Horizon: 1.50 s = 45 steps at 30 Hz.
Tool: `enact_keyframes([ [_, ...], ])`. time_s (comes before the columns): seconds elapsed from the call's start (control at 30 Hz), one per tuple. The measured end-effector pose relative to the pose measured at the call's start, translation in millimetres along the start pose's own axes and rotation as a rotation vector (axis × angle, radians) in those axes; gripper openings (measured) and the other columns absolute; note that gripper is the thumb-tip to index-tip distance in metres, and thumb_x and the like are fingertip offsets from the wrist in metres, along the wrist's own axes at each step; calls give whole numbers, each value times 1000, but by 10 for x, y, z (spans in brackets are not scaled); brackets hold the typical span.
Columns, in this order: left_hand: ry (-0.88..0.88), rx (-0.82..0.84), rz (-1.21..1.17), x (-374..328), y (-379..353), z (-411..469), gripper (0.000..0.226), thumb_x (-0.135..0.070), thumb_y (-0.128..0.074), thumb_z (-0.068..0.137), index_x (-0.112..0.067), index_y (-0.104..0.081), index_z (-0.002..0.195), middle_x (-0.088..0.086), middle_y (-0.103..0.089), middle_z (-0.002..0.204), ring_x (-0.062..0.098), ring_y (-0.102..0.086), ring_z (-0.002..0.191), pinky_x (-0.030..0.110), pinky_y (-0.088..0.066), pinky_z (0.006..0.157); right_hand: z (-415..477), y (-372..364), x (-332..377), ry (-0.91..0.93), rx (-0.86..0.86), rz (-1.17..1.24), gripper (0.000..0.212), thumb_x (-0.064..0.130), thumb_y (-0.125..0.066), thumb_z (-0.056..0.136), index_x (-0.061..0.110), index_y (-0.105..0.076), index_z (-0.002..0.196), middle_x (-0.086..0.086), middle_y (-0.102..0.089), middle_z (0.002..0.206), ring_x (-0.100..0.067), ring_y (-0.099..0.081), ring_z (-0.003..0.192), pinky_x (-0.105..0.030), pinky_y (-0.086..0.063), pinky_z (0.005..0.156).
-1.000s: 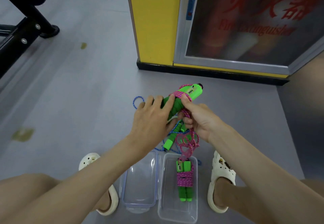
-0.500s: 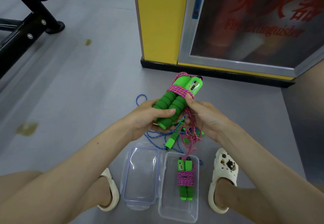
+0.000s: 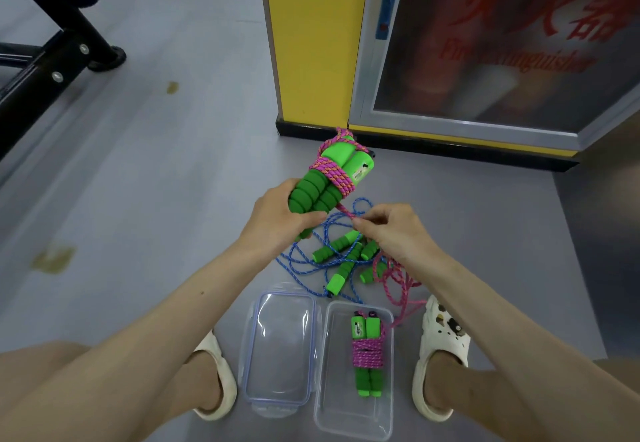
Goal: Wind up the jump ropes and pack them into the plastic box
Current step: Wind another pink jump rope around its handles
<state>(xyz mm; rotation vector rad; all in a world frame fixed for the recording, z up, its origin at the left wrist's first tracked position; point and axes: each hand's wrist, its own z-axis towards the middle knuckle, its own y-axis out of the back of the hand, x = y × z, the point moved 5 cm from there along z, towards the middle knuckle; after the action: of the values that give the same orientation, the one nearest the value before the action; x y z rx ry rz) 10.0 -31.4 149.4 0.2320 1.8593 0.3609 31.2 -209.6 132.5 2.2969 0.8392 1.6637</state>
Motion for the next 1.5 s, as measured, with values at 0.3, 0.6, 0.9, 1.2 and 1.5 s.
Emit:
enact_keyframes([
  [0.3,-124,-32,189,-34,-81,-17,47,-21,-76,79,-22,-57,122,-4,-65,93,17,-64,86,37,-55,81,39,77,1,-15,-132,-98,21,27,-61,91,9,-69,85,-1,-59,70,-17,-54,66,-30,-43,65],
  [0.6,-347,-233,715,-187,-141,-139,47,-29,-64,88,-24,-46,131,6,-64,88,30,-57,81,39,-48,63,-48,-100,41,-281,228,498,29,22,-43,101,1,-59,88,-5,-56,46,-7,-36,29,-18,-35,35],
  [0.9,-426,-298,1077,-180,-149,-138,68,-2,-89,48,-10,-62,109,4,-53,53,23,-47,43,20,-21,39,-29,-49,21,-268,210,330,4,11,-71,83,7,-70,84,0,-56,54,-4,-39,35,-15,-33,36],
  [1.2,-528,-347,1182,-244,-177,-191,80,10,-78,42,-6,-62,119,10,-59,63,26,-50,53,22,-22,42,-57,-91,106,-253,243,603,30,9,-44,99,4,-62,76,-5,-62,52,-5,-39,32,-17,-37,37],
  [1.5,-743,-487,1307,-226,-339,-268,63,5,-42,68,-11,-60,125,12,-60,71,28,-54,60,30,-42,47,-70,-129,132,-230,182,560,50,52,-58,86,19,-57,48,2,-43,46,-6,-30,34,-20,-24,43],
])
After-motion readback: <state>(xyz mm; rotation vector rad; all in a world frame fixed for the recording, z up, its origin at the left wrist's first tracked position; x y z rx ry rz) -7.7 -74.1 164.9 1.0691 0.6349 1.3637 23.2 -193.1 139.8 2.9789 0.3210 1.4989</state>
